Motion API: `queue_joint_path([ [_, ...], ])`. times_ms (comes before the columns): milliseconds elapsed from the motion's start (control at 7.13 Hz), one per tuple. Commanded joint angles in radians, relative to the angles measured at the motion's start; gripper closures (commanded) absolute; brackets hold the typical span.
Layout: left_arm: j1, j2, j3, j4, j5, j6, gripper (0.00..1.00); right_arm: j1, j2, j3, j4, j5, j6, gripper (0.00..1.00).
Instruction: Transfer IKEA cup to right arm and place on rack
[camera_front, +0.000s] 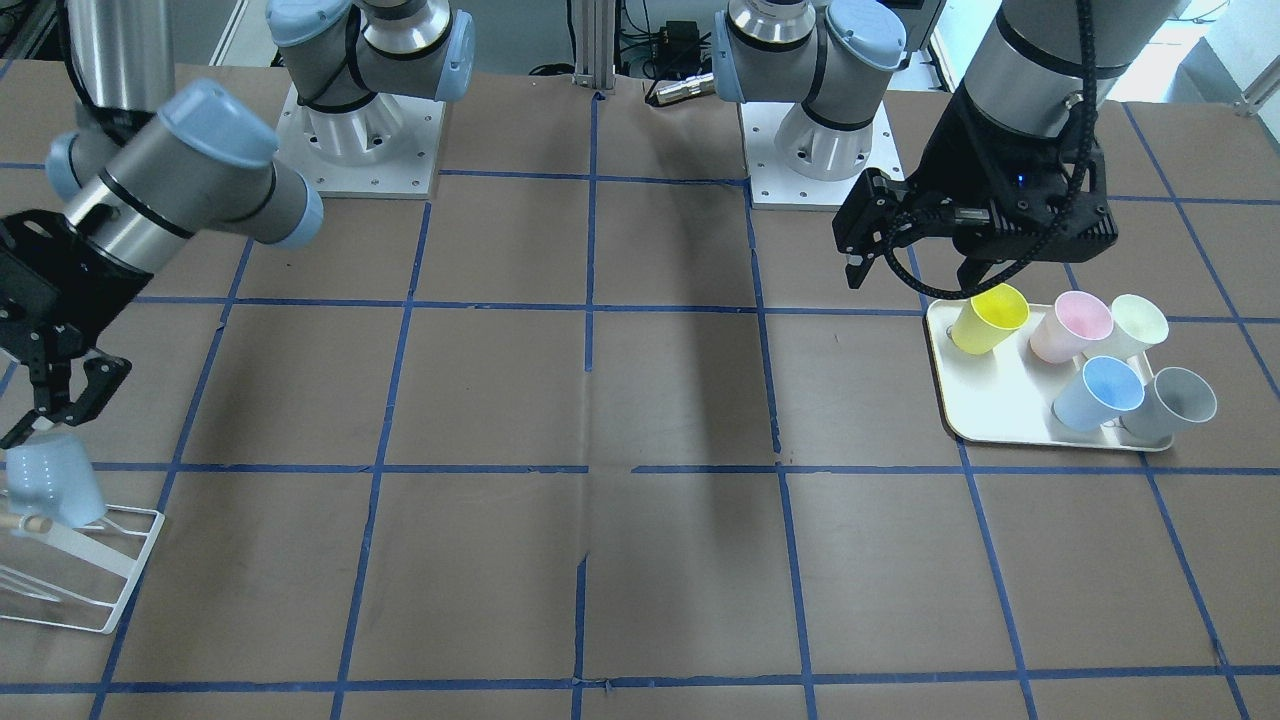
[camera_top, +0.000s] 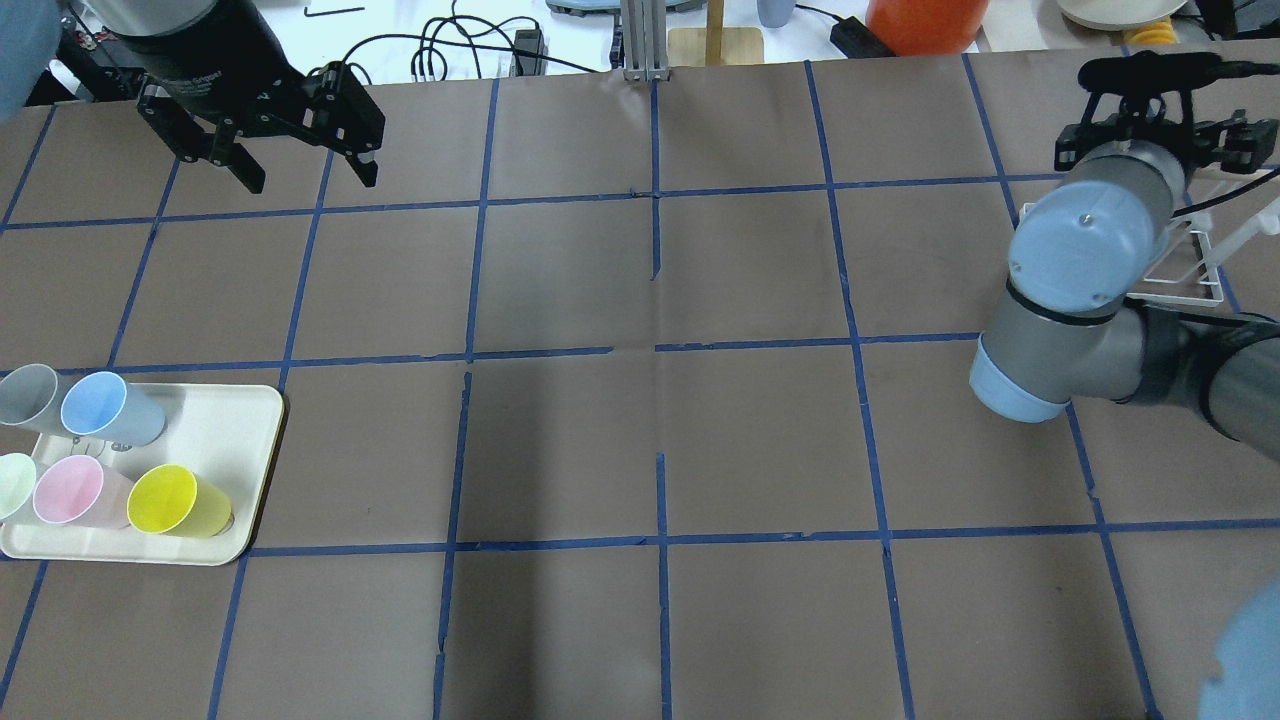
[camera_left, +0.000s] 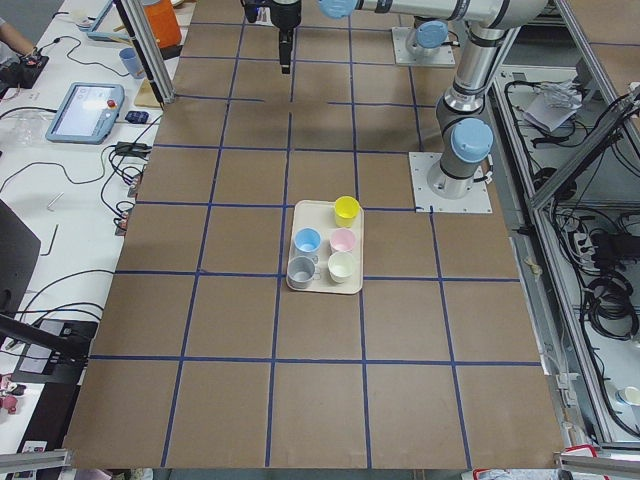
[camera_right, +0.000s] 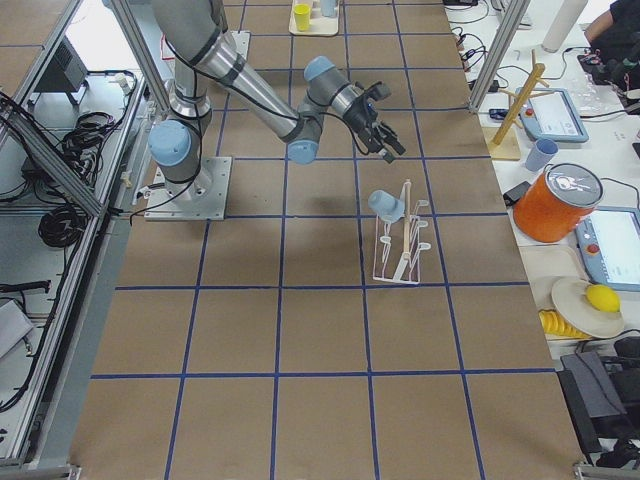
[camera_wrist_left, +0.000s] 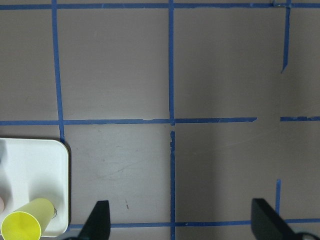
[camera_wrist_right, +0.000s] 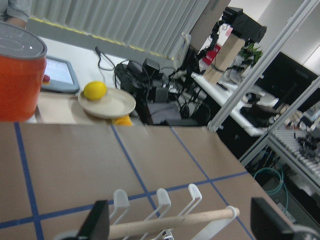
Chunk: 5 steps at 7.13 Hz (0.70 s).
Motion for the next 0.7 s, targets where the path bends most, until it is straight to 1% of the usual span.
queue_joint_path([
  [0,0.000,-0.001,0.000,0.000,0.001,0.001,0.00,0.002,-0.207,-0.064,0.464,0.033,0.063,0.00],
  [140,0.000,0.002,0.000,0.000,0.001,0.001,0.00,0.002,-0.237,-0.065,0.526,0.051,0.062,0.00],
  [281,0.000,-0.001,0.000,0.000,0.001,0.001,0.00,0.005,-0.247,-0.068,0.656,0.098,0.063,0.00],
  [421,0.000,0.002,0.000,0.000,0.001,0.001,0.00,0.005,-0.267,-0.072,0.733,0.141,0.065,0.00],
  [561,0.000,-0.001,0.000,0.000,0.001,0.001,0.00,0.005,-0.269,-0.112,0.842,0.163,0.070,0.00],
])
